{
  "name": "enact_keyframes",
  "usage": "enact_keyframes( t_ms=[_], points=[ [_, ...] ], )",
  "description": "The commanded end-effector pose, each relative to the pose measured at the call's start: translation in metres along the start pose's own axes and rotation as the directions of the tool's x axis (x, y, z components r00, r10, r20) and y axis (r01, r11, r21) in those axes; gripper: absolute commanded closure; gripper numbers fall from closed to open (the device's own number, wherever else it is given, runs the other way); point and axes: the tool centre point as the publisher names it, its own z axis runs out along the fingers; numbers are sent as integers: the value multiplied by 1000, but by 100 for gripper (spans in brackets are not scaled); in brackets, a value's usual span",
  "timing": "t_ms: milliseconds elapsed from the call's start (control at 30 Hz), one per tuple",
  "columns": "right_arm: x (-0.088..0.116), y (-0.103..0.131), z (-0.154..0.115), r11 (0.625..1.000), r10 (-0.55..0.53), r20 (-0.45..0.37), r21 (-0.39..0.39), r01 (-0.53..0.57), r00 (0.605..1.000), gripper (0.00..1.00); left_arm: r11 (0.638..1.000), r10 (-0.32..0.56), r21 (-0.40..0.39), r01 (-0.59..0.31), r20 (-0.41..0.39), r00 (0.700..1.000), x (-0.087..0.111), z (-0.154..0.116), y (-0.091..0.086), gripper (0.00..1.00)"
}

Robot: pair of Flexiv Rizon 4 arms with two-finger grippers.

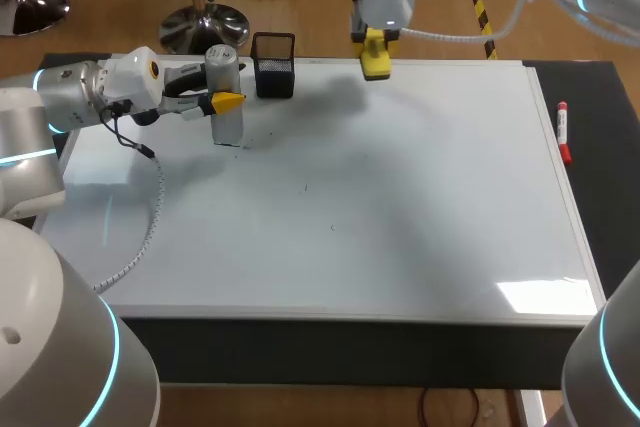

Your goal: Pick up the inspection probe, press it on each red-marked spot on the whiteboard one by one, put down the probe, pick up the eraser, and wipe off all the red marks.

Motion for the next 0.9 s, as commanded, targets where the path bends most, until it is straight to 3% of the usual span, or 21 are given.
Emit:
enact_keyframes(
  t_ms=[33,467,900],
  points=[
    [-16,-18,11,996,-10,3,-92,10,1000,100,1000,2,0,-2,1,1000,1,0,-1,100],
    [-43,-36,36,992,-9,47,-122,15,999,100,1000,2,0,-2,1,1000,1,0,-1,100],
    [-53,-40,60,988,13,67,-155,-2,998,100,1000,2,0,-2,1,1000,1,0,-1,100]
  ],
)
